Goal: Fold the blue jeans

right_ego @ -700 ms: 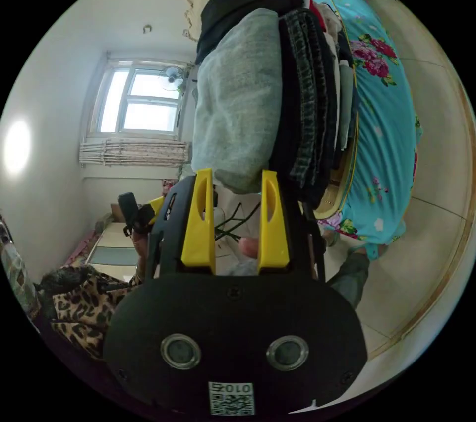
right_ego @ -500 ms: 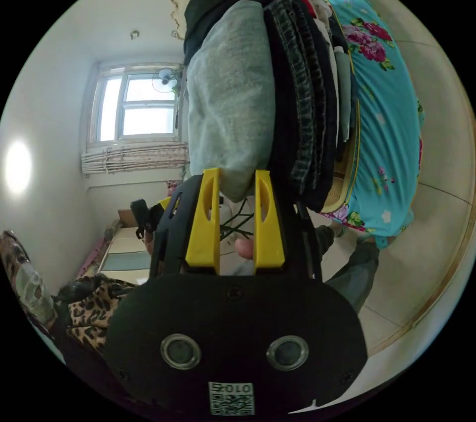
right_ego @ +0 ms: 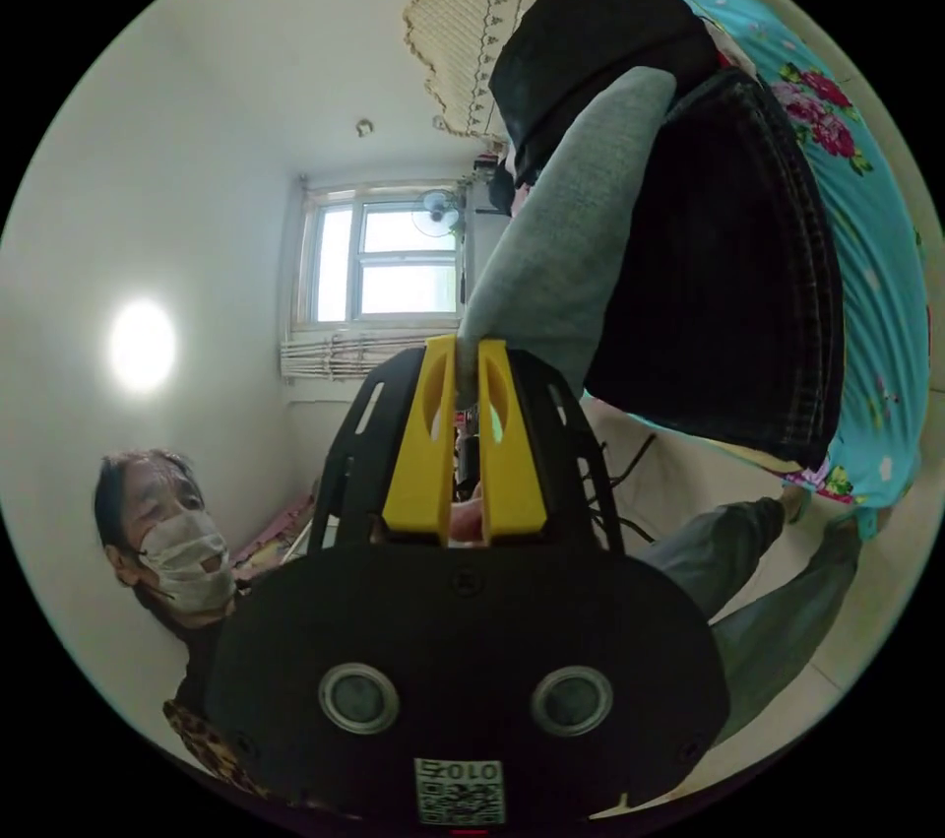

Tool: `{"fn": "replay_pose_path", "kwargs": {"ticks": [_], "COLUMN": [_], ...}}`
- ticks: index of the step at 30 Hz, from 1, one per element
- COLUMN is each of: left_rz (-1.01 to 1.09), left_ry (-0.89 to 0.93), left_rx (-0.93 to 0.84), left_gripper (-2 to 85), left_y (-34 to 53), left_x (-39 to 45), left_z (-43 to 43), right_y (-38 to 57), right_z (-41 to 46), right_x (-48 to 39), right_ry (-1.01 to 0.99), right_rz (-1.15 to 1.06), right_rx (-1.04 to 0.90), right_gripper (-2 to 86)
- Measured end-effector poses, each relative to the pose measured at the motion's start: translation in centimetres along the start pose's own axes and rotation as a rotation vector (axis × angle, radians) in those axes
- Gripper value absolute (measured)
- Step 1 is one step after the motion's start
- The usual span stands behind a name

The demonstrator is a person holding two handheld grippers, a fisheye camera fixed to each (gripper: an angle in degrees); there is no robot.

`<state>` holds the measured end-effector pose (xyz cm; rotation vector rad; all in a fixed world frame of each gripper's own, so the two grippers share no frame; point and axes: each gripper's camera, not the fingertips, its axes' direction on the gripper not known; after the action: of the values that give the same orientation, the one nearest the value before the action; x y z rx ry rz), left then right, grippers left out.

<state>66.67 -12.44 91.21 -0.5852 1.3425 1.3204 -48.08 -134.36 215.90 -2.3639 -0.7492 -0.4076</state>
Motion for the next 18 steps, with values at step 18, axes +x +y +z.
{"fn": "replay_pose_path", "kwargs": {"ticks": [18], "left_rz": [-0.296], "left_ry": [0.409], "left_rx": [0.187], "left_gripper": [18.3], "left_y": [1.3], "left_x": [-7.5], "left_z": [-5.6], "right_y": [-2.9], "right_z": [-0.3], "right_x": [-6.1], "right_ry": [-0.032], "right_rz": [-0.02], "right_rx": [-0.029], "right_gripper": [5.0]}}
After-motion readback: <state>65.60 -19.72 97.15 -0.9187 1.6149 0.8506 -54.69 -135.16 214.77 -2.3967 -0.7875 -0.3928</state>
